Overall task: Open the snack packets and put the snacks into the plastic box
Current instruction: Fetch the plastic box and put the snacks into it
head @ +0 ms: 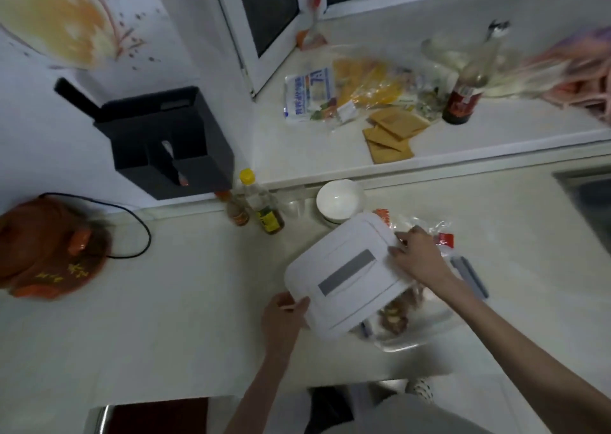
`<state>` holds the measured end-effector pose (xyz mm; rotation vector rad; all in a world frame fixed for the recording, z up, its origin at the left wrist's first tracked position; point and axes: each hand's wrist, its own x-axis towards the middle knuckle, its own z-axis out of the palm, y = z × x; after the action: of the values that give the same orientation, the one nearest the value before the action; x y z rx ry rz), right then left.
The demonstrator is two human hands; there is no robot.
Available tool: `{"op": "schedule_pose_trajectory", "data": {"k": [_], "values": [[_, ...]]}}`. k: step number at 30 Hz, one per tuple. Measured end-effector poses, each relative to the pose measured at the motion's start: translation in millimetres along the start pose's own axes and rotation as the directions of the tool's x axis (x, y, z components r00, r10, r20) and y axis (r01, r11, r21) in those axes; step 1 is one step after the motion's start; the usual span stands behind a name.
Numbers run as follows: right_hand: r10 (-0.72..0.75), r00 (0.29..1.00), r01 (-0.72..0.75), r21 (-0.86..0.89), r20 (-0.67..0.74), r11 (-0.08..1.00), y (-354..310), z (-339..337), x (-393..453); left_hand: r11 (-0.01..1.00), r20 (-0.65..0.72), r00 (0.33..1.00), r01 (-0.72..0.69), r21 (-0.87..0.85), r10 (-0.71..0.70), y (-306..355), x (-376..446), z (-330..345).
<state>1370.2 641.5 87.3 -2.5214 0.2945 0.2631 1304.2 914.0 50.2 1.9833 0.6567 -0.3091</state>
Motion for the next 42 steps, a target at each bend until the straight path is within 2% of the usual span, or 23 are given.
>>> {"op": "schedule_pose_trajectory", "data": {"k": [4,6,9,12,16,22,26,28,30,32,34,38,42], "values": [[0.113,0.993,-0.114,-0.079,-0.016,0.99,73.7,-40.9,-19.9,0.998,0.1,0.994,-0.054,0.031,0.051,22.8,-30.2,71.5],[0.133,0.991,-0.129,-0.119,0.028,0.984,101.1,-50.6,-23.6,0.996,0.092,0.995,-0.052,0.071,0.045,29.9,-42.4,98.0],[0.127,0.983,-0.106,-0.154,0.133,0.982,125.8,-52.5,-26.7,0.984,0.007,0.997,-0.071,0.166,0.071,33.8,-53.5,121.0],[0.097,0.982,-0.072,-0.152,0.161,0.986,136.7,-39.0,-31.9,0.968,-0.061,0.993,-0.08,0.236,0.097,32.8,-59.7,125.1],[0.098,0.989,-0.091,-0.068,0.112,0.994,144.5,-31.4,-36.5,0.964,-0.108,0.991,-0.053,0.26,0.084,25.1,-66.6,121.9],[0.19,0.96,-0.198,0.019,0.206,0.98,158.9,-36.9,-39.0,0.952,-0.095,0.993,-0.043,0.304,0.076,21.9,-63.2,121.9],[0.176,0.975,-0.169,-0.065,0.134,0.984,158.0,-27.2,-38.3,0.927,-0.093,0.987,-0.091,0.363,0.133,19.3,-57.2,126.0],[0.227,0.961,-0.23,-0.003,0.159,0.973,159.2,-25.4,-35.4,0.944,-0.091,0.996,0.029,0.33,0.001,19.9,-54.7,127.8],[0.288,0.92,-0.315,0.063,0.267,0.947,163.6,-27.5,-30.5,0.939,-0.006,0.984,0.173,0.299,-0.179,21.8,-53.9,126.1],[0.304,0.885,-0.367,0.127,0.352,0.921,166.8,-31.6,-29.5,0.936,0.052,0.971,0.209,0.284,-0.232,21.5,-51.9,124.0],[0.297,0.909,-0.345,0.124,0.293,0.93,166.1,-29.9,-31.6,0.935,0.057,0.983,0.149,0.323,-0.176,24.3,-52.2,126.1],[0.275,0.95,-0.28,0.01,0.151,0.96,159.2,-15.7,-43.2,0.905,0.068,0.998,-0.02,0.426,-0.011,26.7,-55.2,131.4],[0.27,0.961,-0.264,-0.095,0.056,0.96,149.2,-6.1,-52.4,0.817,0.143,0.975,-0.219,0.533,0.168,27.3,-54.1,121.4]]}}
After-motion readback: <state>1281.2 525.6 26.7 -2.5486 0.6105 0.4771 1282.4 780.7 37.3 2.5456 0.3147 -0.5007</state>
